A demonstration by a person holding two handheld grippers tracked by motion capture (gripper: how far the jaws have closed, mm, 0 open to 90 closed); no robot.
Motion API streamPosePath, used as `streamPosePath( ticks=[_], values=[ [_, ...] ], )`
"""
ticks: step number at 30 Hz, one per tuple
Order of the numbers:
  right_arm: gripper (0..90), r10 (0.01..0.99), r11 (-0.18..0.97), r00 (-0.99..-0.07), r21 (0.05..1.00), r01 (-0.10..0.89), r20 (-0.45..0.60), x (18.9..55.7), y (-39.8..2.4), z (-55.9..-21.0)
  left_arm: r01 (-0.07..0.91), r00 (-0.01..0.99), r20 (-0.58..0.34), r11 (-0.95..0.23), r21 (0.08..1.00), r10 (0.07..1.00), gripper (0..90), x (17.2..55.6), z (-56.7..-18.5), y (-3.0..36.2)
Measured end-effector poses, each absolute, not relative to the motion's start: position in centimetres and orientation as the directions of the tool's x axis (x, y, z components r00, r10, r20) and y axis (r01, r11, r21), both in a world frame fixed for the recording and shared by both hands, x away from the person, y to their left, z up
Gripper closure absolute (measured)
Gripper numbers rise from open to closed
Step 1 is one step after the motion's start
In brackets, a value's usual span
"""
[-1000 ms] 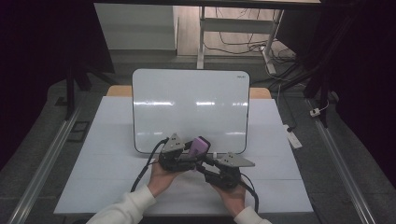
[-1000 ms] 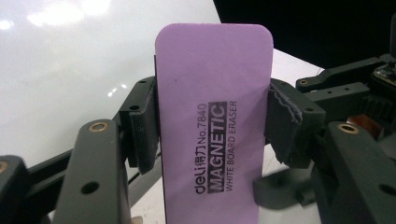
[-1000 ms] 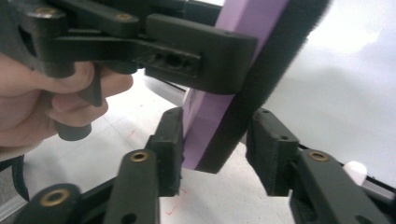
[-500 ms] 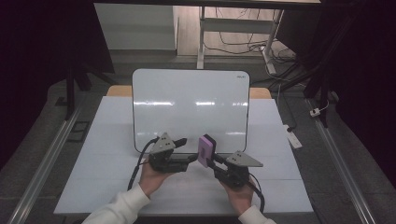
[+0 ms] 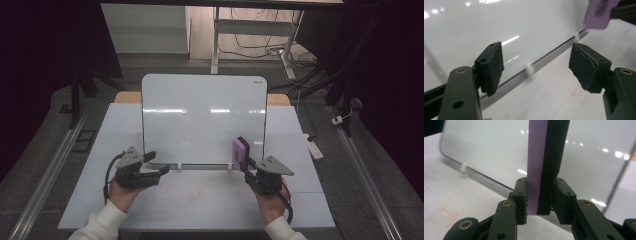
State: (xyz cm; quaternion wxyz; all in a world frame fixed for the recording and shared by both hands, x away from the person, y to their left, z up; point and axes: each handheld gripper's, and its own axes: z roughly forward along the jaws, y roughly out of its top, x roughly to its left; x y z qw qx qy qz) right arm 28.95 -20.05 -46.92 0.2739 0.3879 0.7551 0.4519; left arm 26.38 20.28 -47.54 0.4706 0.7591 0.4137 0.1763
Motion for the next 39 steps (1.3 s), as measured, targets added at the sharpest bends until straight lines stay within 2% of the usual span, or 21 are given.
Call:
streamPosePath(
  ticks=[5,14,31,39],
  values=[
    [65.4,0.879,0.285,-0.468,0.888,0.362,-0.091,29.6,-21.1,-46.6,0.512,0.540,-0.129,-0.203,0.834,0.832,29.3,25.7,-49.1,22.7],
    [65.1,0.919,0.240,-0.388,0.872,0.427,-0.063,30.7,-21.8,-46.3,0.561,0.519,-0.130,-0.221,0.798,0.845,29.6,24.9,-50.6,24.3],
    [61.5,0.914,0.274,-0.388,0.889,0.367,-0.122,32.0,-19.7,-46.3,0.569,0.495,-0.134,-0.204,0.797,0.858,29.9,24.5,-50.8,25.3],
    [47.6,0.896,0.309,-0.420,0.880,0.361,-0.142,32.0,-19.9,-46.5,0.570,0.495,-0.140,-0.199,0.797,0.858,30.1,24.4,-50.9,25.4]
  ],
)
